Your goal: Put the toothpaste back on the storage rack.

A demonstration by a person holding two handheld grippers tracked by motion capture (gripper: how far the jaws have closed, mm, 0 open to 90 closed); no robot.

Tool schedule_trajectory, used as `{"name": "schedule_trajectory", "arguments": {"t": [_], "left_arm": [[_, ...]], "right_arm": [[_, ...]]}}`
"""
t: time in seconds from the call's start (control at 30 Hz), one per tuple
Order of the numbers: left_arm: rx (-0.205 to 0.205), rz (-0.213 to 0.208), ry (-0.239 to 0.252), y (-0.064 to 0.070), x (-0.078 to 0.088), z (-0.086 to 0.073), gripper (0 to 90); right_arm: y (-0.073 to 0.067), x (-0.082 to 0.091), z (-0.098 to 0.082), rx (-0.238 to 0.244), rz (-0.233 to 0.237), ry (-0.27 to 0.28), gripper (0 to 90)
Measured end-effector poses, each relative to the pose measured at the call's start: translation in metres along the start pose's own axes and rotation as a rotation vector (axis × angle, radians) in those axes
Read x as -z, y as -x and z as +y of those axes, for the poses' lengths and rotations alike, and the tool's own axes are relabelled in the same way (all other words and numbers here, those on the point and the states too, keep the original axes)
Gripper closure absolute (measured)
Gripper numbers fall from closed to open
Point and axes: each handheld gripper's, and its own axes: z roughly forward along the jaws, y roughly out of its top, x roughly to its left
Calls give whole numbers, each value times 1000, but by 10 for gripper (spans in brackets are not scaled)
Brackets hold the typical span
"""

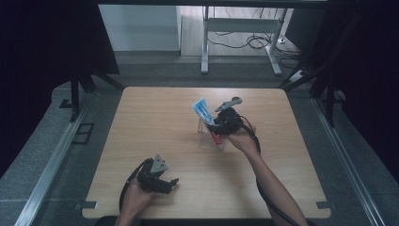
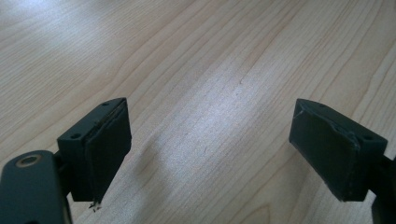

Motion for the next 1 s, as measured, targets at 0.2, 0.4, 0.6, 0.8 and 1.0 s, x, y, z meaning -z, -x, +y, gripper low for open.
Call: {"name": "schedule_trajectory", "arguments": {"t": [0.2,0.4,0.6,0.8,1.0], "left_arm": [[-2,0,0,0,0,0,131],[-2,1,-1,1,0,0,131],[-3,-1,-3,1,0,0,131],[-4,0,-2,1,0,0,131],[-1,-1,-1,1,0,0,131]], "right_arm": [[-3,5,1,13,-8,5,517],[-4,10,1,30,-13,15,480],[-6,15,-1,43,-19,28,453],[-8,18,-3,40,-21,32,402],[-7,23,-6,33,-29,43,347]]}}
